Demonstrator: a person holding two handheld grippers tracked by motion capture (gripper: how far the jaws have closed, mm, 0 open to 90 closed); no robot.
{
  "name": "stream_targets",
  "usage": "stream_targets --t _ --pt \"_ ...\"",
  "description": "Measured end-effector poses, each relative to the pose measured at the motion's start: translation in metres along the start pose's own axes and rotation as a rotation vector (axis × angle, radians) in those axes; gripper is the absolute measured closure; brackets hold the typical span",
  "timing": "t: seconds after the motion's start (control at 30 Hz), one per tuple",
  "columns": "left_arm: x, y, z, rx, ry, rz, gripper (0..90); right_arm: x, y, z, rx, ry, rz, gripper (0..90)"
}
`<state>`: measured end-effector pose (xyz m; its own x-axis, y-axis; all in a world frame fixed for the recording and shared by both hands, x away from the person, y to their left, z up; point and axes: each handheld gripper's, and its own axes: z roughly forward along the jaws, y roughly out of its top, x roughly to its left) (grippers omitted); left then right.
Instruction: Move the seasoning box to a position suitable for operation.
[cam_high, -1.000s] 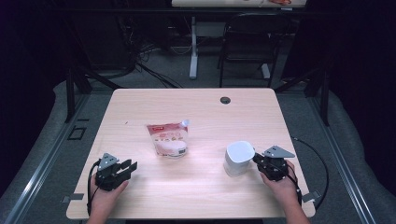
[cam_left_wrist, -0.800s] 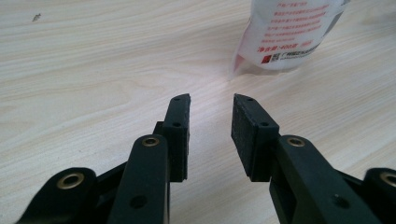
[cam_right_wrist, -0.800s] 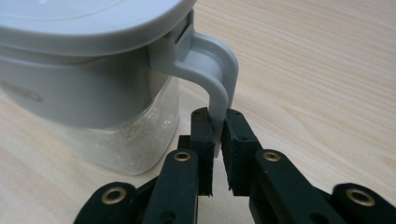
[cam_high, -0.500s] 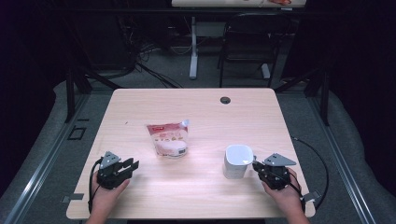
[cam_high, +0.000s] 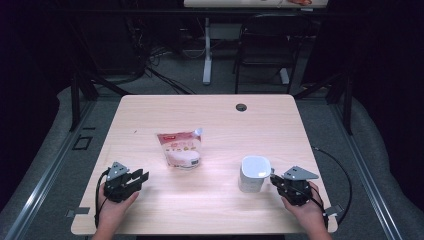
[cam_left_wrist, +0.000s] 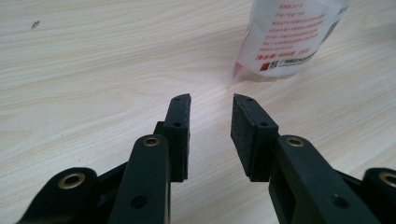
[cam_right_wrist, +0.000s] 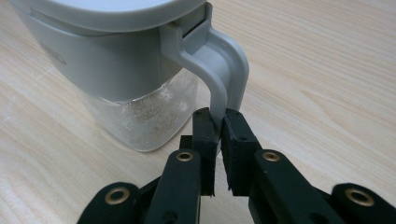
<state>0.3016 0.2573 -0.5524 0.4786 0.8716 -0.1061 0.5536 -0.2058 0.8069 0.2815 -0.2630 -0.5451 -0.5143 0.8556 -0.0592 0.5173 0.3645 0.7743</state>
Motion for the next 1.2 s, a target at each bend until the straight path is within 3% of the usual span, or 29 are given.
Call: stream_targets --t 0.3,0.57,0.7,1.2 --pt "0.001 -0.001 0.000 0.004 -0.001 -0.001 66.5 -0.005 0.003 -0.017 -0.094 0.053 0.075 78.5" --pt "0.000 -0.001 0.001 0.008 -0.004 0.004 66.4 -0.009 0.011 -0.027 -0.164 0.053 0.120 82.9" --pt "0.001 -0.001 0.001 0.009 0.009 0.001 66.3 -0.009 0.019 -0.030 -0.175 0.024 0.115 90.0" --pt "0.004 -0.004 -0.004 0.009 0.021 -0.008 65.8 0.003 0.044 -0.029 -0.199 0.014 0.061 90.0"
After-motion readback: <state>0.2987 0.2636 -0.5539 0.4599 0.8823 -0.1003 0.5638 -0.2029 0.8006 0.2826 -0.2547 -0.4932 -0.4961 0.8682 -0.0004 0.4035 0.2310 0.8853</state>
